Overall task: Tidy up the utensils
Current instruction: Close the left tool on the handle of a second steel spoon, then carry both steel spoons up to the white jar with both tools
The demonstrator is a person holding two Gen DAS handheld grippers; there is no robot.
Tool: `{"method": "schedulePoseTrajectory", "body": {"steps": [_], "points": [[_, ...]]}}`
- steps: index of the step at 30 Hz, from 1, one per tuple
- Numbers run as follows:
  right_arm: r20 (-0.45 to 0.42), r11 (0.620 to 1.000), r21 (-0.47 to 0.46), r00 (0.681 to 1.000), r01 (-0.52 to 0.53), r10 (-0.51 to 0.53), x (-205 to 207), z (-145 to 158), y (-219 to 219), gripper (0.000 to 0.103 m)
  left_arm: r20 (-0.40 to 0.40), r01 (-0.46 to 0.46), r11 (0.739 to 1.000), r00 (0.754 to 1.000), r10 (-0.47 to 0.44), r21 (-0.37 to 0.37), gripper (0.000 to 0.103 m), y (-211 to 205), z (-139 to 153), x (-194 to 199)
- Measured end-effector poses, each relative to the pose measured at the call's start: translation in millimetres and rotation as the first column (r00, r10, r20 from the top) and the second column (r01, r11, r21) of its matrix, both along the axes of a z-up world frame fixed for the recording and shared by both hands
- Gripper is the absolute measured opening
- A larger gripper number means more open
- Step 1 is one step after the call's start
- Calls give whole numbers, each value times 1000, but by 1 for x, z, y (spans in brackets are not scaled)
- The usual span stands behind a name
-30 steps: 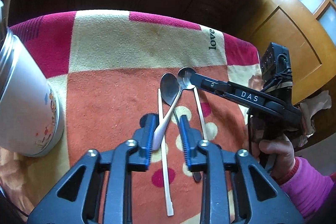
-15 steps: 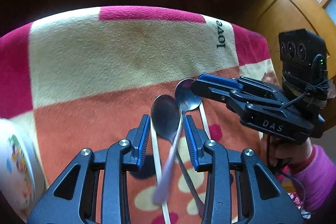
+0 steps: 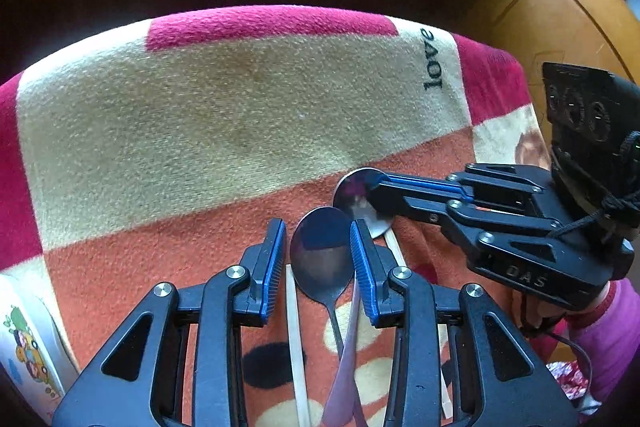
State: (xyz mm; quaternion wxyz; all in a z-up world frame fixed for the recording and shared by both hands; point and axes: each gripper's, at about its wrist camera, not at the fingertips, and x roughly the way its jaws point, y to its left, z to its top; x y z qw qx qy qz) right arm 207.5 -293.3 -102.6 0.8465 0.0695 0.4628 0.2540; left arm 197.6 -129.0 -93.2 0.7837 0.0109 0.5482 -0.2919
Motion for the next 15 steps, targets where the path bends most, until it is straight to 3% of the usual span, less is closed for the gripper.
{"method": "schedulePoseTrajectory", "body": {"steps": [1,2,3,7,15], "points": [[3,1000,4,1000,3,-3,-3,0,0,5,7,12,1000,1000,-12,6,31,-3,0,0],[6,1000,11,1000,8,-9,-6,0,-1,5,14,24,1000,1000,-24,9,20,-5,0,-1],[10,1000,14,1000,16,-16,-9,1,-2,4,13,31,999,999,-31,14,15,-7,0,-1],[32,997,30,997,70,-71,-25,6,-15,4,22,39,999,999,-39,-14,3,-5,7,-3],[120,988,31,981,152,-154,-62,43,-39,2,49,-15,997,999,19,-80,1,12,37,-25]]}}
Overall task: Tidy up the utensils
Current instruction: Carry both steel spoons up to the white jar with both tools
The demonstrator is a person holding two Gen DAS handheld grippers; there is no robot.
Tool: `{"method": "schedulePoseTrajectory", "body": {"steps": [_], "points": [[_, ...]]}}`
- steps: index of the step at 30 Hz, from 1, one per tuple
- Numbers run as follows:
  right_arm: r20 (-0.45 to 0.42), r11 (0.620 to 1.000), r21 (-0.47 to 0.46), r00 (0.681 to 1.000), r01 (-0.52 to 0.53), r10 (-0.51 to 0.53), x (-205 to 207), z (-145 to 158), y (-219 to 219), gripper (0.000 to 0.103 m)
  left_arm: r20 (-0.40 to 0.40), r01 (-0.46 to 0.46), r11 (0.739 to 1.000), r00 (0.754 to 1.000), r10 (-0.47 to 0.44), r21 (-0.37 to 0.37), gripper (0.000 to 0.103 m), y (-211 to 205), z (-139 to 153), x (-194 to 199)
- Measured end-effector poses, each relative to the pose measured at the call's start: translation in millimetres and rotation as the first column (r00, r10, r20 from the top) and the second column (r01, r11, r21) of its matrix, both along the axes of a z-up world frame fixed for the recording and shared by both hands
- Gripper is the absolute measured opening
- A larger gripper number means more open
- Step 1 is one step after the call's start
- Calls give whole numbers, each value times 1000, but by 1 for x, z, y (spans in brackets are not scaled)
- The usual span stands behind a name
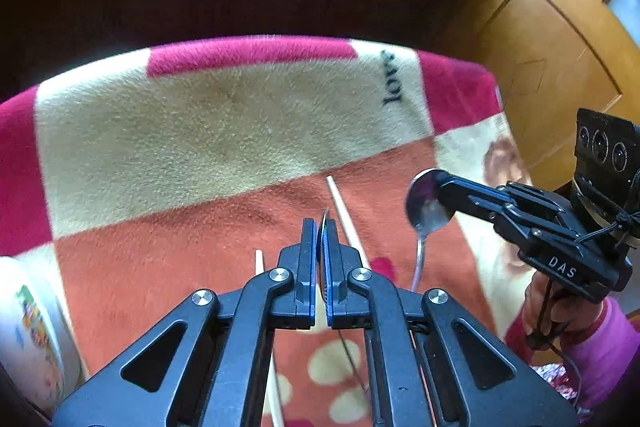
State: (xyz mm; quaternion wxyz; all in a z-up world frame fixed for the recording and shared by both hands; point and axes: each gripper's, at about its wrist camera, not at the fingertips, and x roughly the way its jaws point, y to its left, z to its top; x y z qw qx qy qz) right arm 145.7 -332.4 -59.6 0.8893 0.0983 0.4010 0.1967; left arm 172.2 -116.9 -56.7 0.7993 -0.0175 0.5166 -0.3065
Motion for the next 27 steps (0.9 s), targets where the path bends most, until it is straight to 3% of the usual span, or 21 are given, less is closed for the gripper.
{"method": "schedulePoseTrajectory", "body": {"steps": [4,15,22,27], "points": [[62,999,-36,998,18,-16,-17,31,-3,2,40,-20,998,999,22,-58,0,8,30,-21],[159,999,-49,987,-2,10,-45,88,17,2,184,-129,987,972,146,-98,0,69,100,-62],[228,999,15,973,-47,42,-39,131,59,2,275,-268,954,915,295,-131,0,152,156,-68],[269,996,60,962,-60,41,-17,155,111,2,357,-380,917,846,397,-122,0,207,194,-65]]}}
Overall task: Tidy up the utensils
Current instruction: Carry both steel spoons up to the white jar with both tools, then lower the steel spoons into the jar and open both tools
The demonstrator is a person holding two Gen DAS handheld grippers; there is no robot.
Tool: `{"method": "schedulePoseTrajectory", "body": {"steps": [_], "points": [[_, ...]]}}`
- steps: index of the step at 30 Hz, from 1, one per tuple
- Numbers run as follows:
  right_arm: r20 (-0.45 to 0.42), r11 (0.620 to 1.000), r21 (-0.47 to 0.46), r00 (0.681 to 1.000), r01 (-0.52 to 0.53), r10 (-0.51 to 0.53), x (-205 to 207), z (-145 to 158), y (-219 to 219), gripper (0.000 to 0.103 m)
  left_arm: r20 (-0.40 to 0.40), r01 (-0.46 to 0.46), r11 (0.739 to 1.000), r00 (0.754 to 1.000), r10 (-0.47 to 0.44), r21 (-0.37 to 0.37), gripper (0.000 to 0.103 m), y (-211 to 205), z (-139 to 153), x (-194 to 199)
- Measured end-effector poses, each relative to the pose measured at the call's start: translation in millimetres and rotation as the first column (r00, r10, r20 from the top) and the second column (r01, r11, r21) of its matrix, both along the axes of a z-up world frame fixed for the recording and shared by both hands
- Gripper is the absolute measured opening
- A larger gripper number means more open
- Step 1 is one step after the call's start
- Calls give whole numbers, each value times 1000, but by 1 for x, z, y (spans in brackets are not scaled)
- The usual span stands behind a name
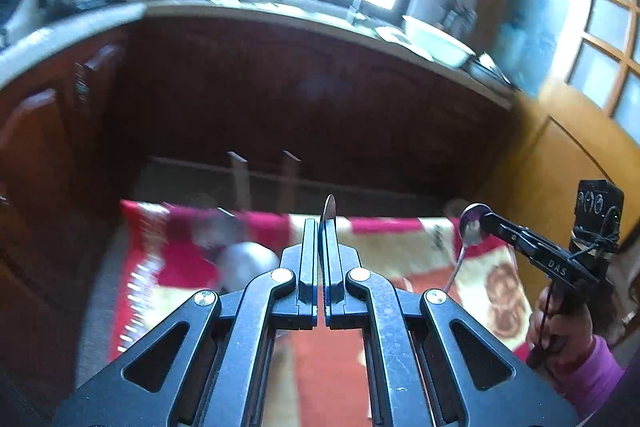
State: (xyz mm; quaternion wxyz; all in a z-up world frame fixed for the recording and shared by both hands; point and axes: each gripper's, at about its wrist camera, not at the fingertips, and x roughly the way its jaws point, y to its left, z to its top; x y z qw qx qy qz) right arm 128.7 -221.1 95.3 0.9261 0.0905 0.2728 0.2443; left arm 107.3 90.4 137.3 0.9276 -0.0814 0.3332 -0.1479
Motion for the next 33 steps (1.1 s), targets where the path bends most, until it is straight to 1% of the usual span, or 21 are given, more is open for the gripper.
{"method": "schedulePoseTrajectory", "body": {"steps": [3,5,8,10,15,19,22,26,30,33], "points": [[22,1000,8,1000,-8,8,17,12,38,2,26,-70,997,997,70,13,0,27,9,4],[28,1000,8,1000,-3,3,28,14,59,2,55,-135,990,990,133,33,0,45,13,5],[34,1000,3,999,13,-13,42,13,86,2,77,-198,979,978,194,53,0,63,10,11],[41,1000,-24,999,13,-12,48,8,104,2,79,-219,973,974,214,70,0,69,3,14],[75,990,-143,997,-13,24,46,-7,135,2,75,-236,960,971,227,148,0,63,-25,19],[113,968,-249,991,-37,67,34,-23,157,2,59,-235,958,972,228,163,0,58,-42,20],[116,952,-300,989,-57,96,31,-36,168,2,44,-226,959,974,221,172,0,52,-53,19],[108,936,-343,986,-82,126,25,-51,176,3,23,-196,967,980,195,165,1,44,-66,19],[78,928,-356,985,-115,152,20,-62,180,4,19,-194,969,981,194,155,2,39,-71,16],[55,912,-381,981,-150,185,15,-70,184,4,11,-193,971,981,193,142,2,39,-72,15]]}}
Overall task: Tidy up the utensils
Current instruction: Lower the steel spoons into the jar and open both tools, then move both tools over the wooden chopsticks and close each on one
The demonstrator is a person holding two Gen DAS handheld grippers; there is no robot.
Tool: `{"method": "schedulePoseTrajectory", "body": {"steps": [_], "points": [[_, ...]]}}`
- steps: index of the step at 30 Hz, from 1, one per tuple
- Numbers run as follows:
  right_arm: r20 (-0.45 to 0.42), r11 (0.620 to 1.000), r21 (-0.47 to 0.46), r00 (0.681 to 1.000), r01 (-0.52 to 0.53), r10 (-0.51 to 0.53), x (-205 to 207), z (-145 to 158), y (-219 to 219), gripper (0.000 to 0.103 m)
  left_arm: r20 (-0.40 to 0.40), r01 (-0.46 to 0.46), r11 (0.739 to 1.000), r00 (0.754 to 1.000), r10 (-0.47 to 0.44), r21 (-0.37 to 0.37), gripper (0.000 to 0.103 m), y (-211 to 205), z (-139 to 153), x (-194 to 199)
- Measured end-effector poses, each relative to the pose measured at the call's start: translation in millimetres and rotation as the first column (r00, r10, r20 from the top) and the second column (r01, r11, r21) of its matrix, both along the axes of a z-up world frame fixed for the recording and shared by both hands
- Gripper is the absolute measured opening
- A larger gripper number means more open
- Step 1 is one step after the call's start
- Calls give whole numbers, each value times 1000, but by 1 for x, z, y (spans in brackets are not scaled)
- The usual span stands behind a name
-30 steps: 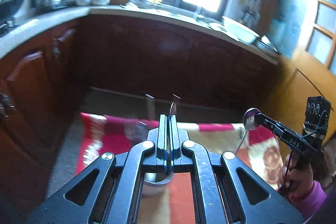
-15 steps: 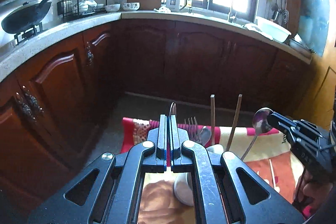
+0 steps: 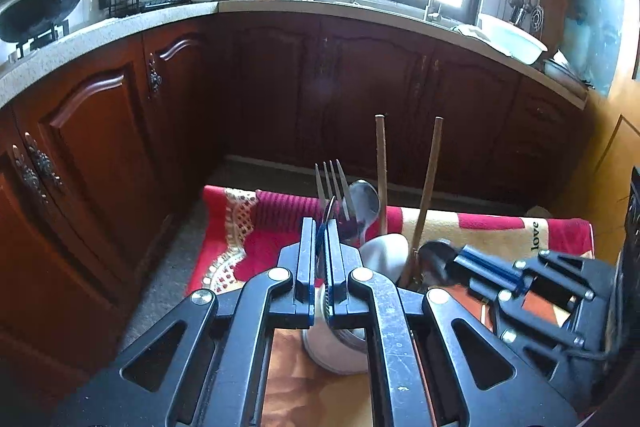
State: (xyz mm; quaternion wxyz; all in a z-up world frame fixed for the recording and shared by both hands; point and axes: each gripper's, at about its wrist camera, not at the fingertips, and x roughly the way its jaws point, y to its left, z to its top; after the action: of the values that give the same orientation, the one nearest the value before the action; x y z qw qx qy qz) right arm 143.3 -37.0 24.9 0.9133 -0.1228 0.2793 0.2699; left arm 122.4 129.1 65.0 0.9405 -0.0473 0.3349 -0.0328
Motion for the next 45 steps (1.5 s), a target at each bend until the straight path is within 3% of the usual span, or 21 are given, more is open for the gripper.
{"method": "schedulePoseTrajectory", "body": {"steps": [6,9,10,11,20,23,27,34,42,45], "points": [[-111,995,99,994,-3,14,8,2,-15,9,-7,-2,1000,1000,2,-7,6,-2,2,-3],[-145,992,127,989,-2,20,7,4,-21,25,-8,-1,1000,1000,1,-5,26,-4,3,-5],[-146,991,131,989,-4,23,5,5,-23,27,-6,-1,1000,1000,1,-3,35,-5,4,-7],[-144,991,132,989,-6,26,2,6,-23,27,0,-4,1000,1000,4,-2,37,-5,5,-8],[-164,979,203,986,17,17,-16,17,-44,33,16,-24,1000,1000,24,16,41,-10,18,-25],[-161,973,227,987,41,-4,-23,22,-57,42,26,-31,999,999,30,25,44,-15,25,-34],[-158,971,231,987,66,-29,-32,25,-73,42,34,-21,999,999,20,35,44,-27,32,-46],[-181,966,209,977,152,-115,-44,18,-118,42,28,71,997,997,-71,16,44,-70,32,-70],[-334,939,117,903,325,-271,-37,-37,-197,42,-95,252,967,962,-255,-37,44,-138,-15,-76],[-387,928,96,872,361,-299,-30,-62,-213,36,-154,291,955,942,-298,-67,44,-159,-41,-67]]}}
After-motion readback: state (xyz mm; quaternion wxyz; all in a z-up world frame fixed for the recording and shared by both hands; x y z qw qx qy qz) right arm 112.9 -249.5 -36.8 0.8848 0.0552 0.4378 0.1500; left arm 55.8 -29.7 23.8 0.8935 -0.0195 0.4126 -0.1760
